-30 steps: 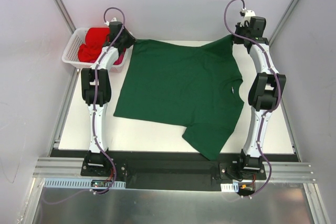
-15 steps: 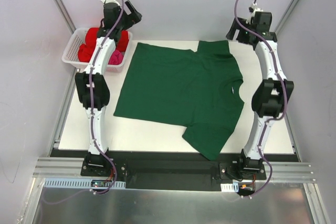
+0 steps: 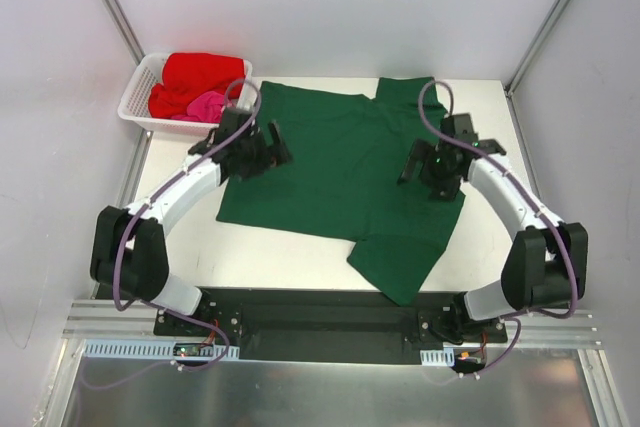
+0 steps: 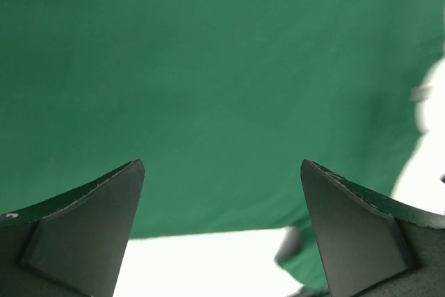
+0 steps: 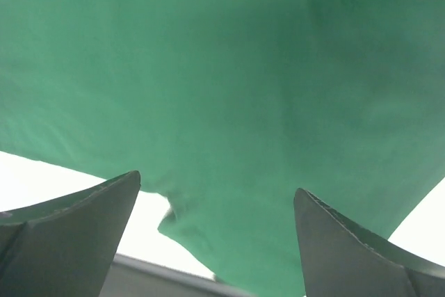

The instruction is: Fold and stack the t-shirts

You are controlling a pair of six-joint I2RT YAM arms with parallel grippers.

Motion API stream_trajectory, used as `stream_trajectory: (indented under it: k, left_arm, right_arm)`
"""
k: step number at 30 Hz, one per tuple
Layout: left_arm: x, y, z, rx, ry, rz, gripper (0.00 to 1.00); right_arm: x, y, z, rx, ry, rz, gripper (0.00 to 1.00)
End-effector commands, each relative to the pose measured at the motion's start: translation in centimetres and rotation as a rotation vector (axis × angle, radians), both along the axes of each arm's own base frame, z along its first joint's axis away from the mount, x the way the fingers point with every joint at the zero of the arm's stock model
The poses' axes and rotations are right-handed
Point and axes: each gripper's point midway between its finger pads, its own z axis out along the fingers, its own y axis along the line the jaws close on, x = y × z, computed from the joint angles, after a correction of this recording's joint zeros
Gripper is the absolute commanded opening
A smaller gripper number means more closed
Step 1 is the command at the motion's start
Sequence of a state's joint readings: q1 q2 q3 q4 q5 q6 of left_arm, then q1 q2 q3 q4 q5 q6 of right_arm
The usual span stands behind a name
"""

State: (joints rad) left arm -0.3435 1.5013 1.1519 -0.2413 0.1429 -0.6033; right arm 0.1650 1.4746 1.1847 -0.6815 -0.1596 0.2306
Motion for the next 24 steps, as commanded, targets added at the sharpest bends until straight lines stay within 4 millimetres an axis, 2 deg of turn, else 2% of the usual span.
stream_trajectory:
  k: [1, 2, 5, 10, 14, 15, 19, 24]
  left_arm:
    - [-4.8, 3.1, -4.4, 0.007, 0.164, 0.154, 0.96]
    - [-5.8, 3.4, -5.9, 0.017, 0.201, 0.165, 0.96]
    - [-7.1, 3.9, -8.2, 0.032, 0.262, 0.188, 0.96]
    - [-6.6, 5.1, -10.3, 0.089, 0.264, 0.236, 0.96]
    - [-6.0, 5.2, -12.0, 0.097, 0.28, 0.267, 0.95]
    - [-6.1, 5.1, -12.9, 0.101, 0.301, 0.27, 0.95]
    - [-6.5, 4.8, -14.3, 0.079, 0.344, 0.299, 0.94]
    - [-7.2, 5.5, -14.8, 0.08, 0.355, 0.353, 0.94]
  right_arm:
    - [-3.2, 0.8, -3.1, -0.02, 0.078, -0.119, 0.96]
    - [-3.5, 0.8, -3.6, -0.024, 0.086, -0.127, 0.96]
    - [-4.4, 0.5, -5.7, -0.059, 0.122, -0.115, 0.96]
    - [-4.7, -0.3, -8.4, -0.132, 0.178, -0.089, 0.96]
    - [-4.9, -0.4, -10.4, -0.154, 0.234, -0.07, 0.96]
    - [-4.8, -1.2, -10.7, -0.199, 0.232, -0.065, 0.96]
    - [-4.6, -1.7, -11.2, -0.23, 0.239, -0.061, 0.96]
    - [-3.9, -2.0, -11.8, -0.24, 0.256, -0.026, 0.96]
